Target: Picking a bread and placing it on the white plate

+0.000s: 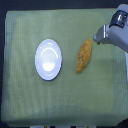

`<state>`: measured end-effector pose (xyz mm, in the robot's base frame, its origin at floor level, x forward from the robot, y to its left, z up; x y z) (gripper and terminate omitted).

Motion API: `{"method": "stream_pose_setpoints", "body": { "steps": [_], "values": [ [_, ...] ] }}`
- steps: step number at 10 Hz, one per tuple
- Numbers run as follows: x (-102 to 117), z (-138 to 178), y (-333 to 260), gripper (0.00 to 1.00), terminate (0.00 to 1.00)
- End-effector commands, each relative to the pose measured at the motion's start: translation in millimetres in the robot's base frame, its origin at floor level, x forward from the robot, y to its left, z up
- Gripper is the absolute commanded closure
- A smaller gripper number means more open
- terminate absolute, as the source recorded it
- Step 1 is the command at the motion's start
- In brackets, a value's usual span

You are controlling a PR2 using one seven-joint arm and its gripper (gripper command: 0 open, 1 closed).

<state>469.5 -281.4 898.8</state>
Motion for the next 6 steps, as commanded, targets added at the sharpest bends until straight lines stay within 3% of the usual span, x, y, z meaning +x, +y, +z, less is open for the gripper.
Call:
{"method": "stream_pose_setpoints", "body": {
  "steps": [1,6],
  "values": [
    [-0.9,-1.5,1.1,0.00,0.00],
    [11.3,-27.8,20.9,0.00,0.00]
  ]
}}
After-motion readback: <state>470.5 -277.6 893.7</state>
